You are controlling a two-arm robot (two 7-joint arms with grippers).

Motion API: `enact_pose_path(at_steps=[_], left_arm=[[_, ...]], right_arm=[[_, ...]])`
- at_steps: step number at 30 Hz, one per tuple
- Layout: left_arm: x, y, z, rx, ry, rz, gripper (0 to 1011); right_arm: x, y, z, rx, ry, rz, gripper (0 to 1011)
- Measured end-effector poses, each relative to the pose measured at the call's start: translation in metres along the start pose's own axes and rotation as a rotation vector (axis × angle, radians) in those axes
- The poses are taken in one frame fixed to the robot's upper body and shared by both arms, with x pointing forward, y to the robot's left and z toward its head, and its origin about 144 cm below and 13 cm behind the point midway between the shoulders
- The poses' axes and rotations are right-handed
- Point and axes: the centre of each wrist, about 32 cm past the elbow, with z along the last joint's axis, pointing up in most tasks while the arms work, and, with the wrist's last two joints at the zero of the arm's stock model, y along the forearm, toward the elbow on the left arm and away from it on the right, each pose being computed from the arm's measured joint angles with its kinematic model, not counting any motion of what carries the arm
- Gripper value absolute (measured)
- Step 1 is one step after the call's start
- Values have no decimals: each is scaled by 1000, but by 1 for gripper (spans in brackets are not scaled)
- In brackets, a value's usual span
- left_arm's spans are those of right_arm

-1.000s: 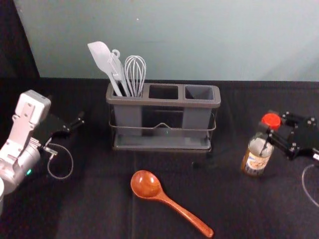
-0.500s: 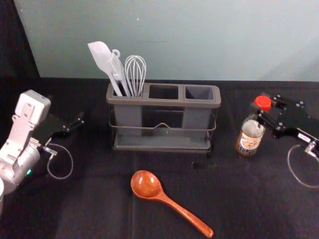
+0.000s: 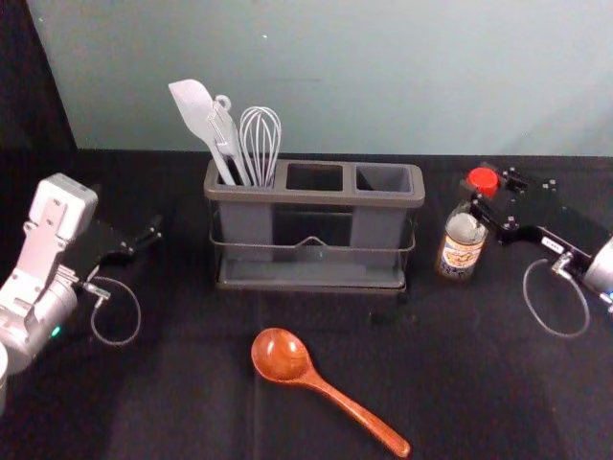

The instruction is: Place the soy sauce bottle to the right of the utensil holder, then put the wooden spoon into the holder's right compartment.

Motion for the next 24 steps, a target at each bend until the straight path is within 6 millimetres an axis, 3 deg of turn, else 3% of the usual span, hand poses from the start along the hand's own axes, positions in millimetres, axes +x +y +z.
enact_pose_path(at_steps=[24], left_arm=[[0,0,0,0,0,0,1005]], right_arm=[[-2,12,-8,9,18,10,380]])
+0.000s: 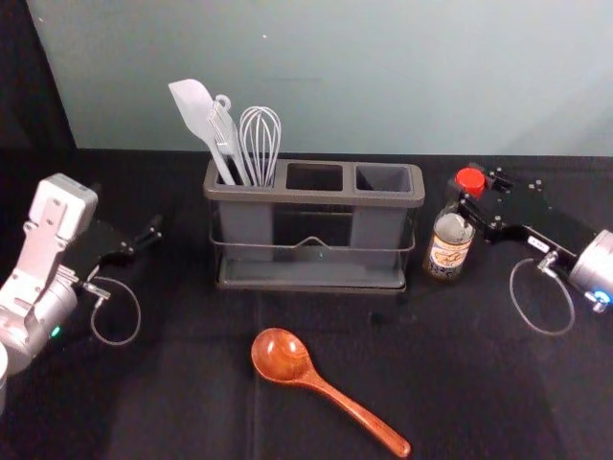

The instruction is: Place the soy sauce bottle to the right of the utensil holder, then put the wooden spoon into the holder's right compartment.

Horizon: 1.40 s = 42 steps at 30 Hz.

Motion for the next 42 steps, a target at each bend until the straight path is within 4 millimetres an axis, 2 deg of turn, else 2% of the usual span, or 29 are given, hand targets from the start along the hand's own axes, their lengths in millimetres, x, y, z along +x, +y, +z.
enact_pose_path(at_steps=[27,29,37,42], left_arm=[[0,0,0,0,0,0,1005],[0,0,0,0,0,0,1005],[0,0,0,0,0,0,1005],[0,0,0,0,0,0,1005]], right_arm=[[1,2,-5,-33,67,-36,385],[1,2,-5,-37,68,-35,410],[1,2,-5,-37,65,-34,696],[1,2,-5,-36,64,-34,827]])
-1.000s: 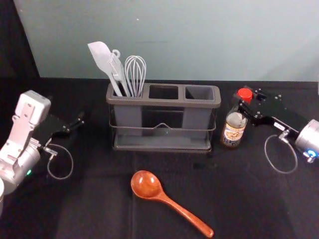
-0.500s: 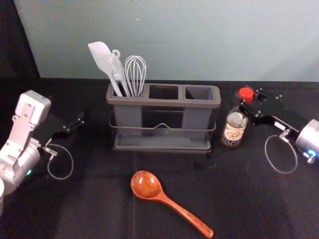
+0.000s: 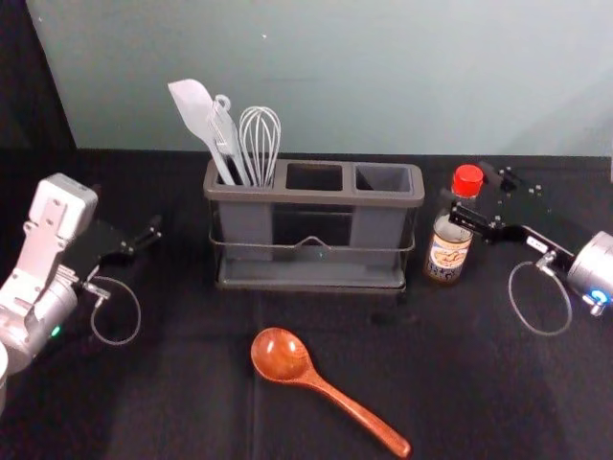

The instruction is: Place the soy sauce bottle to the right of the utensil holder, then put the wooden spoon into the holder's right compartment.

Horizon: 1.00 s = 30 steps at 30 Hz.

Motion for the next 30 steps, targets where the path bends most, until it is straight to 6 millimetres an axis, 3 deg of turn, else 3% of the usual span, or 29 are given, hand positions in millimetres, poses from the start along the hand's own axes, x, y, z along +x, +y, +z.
enact_pose_path(at_steps=[7,17,30], left_arm=[[0,0,0,0,0,0,1005],[0,0,0,0,0,0,1005],[0,0,0,0,0,0,1005]], right_arm=[[0,0,0,1,-2,0,998],[-3,-4,6,22,-14,-2,1003],[-20,-32,34,65,-38,25,1002]])
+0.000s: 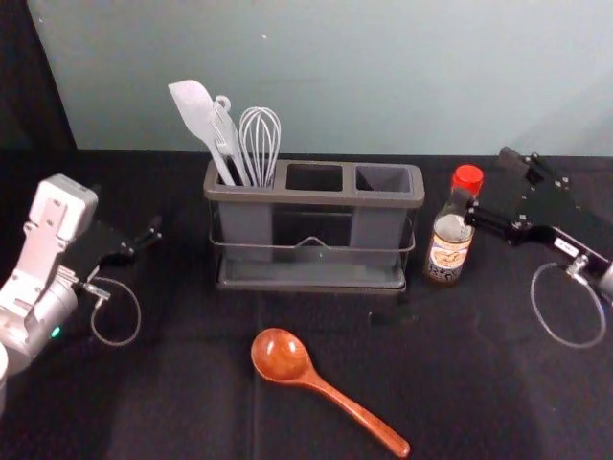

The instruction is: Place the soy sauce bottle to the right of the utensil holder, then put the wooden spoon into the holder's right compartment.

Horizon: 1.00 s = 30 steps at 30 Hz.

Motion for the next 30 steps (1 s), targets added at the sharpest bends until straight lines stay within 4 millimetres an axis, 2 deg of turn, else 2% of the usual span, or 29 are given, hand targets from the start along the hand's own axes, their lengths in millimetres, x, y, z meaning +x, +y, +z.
enact_pose_path(at_steps=[7,13,19,30], left_arm=[[0,0,0,0,0,0,1005],[0,0,0,0,0,0,1005],[0,0,0,0,0,0,1005],[0,0,0,0,0,0,1005]], right_arm=[[-22,-13,21,-4,-18,73,1003],[-41,-8,28,-64,-15,179,1003],[-59,9,30,-178,-2,314,1003],[-92,58,33,-433,-37,459,1003]])
